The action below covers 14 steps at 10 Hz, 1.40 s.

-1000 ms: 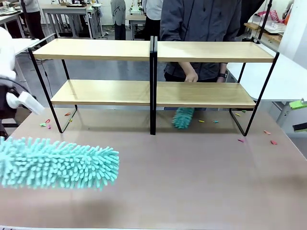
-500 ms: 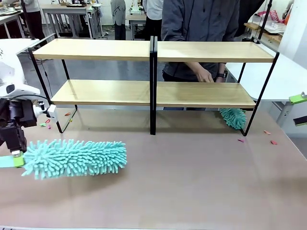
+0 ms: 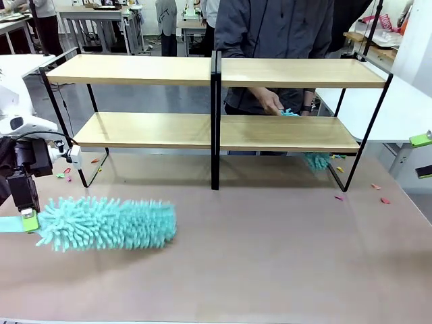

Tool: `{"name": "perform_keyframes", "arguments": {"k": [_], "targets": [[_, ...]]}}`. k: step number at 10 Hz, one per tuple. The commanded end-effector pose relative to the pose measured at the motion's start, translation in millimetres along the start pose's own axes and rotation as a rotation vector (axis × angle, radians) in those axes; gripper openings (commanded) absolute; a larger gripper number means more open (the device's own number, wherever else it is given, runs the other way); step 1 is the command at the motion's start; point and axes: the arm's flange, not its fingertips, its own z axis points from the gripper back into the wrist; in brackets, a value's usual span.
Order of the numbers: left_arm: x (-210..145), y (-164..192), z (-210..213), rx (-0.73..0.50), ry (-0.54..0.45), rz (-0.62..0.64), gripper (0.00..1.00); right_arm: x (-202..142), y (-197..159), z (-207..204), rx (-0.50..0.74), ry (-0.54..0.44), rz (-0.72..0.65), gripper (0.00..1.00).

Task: Clean the shelves.
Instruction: Place the Duster on the table.

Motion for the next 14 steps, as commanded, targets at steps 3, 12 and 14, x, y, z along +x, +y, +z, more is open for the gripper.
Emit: {"name": "perform_keyframes", "arguments": {"k": [3,12,14], "targets": [[-11.0,-28.7,25.0,0.302,-0.228,0.207,1.0,1.2,0.3,-2.1,0.028,-0.01,0.024,1.0],[-67.0,-84.4,53.7,-0.065,-0.813,0.127,1.0,-1.0,17.5,17.7,0.264,-0.037,-0.059,1.0],[-103.0,-95.1,68.7,-0.217,-0.977,0.078,1.0,0.7,26.6,43.2,0.457,-0.095,-0.11,1.0]]}}
